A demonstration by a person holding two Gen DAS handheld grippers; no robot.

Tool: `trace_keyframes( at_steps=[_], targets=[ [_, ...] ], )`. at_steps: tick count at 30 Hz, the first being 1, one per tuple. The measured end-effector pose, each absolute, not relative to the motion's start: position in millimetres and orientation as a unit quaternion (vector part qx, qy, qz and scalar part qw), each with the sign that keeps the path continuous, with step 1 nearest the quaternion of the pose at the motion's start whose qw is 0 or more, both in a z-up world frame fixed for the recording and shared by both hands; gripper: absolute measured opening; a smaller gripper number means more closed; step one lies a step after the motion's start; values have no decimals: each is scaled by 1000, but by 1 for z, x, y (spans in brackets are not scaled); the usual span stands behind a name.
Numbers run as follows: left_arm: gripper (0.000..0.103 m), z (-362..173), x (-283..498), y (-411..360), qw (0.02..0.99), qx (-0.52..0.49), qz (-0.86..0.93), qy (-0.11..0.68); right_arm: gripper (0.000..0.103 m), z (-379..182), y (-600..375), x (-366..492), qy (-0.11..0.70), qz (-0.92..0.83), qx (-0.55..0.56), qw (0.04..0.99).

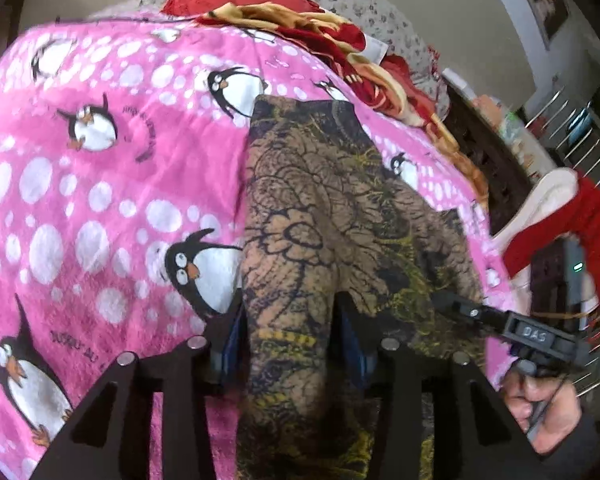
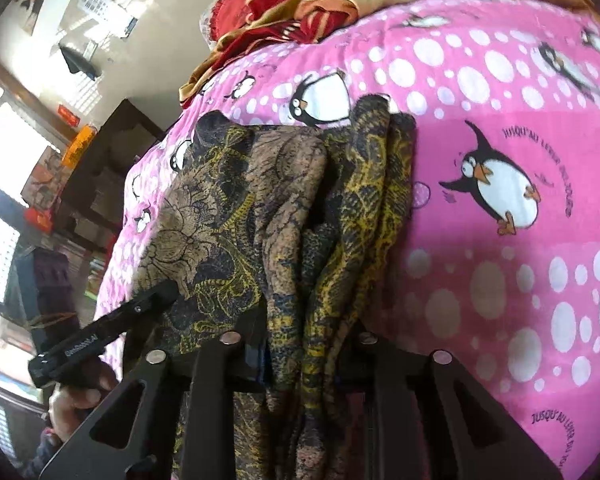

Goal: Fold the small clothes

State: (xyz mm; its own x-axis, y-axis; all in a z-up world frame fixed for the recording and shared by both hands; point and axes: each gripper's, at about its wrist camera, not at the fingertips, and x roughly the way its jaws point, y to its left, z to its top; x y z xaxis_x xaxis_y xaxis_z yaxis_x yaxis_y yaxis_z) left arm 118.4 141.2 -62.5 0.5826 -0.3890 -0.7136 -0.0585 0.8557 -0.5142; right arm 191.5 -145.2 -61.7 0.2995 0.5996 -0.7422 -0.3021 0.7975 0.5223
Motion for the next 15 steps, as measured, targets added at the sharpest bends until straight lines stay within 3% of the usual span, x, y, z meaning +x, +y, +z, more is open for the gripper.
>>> trace_keyframes(
  at_steps=[3,5,10,13,15],
  targets=[
    [50,-56,117,150,851,-253,-89,453,18,-64,-153,193,533,275,172,781],
    [59,-39,110,152,868,-226,-60,439,18,-56,-155,189,533,268,164,786],
    [61,9,98,143,912,-182,-41,366,18,6,-153,165,439,225,56,868],
    [61,4,114,124,910,-169,-43,376,18,26,-125,152,393,251,11,884],
    [60,-11,126,118,902,-177,-28,392,12,24,-99,146,386,251,-20,887]
  ],
)
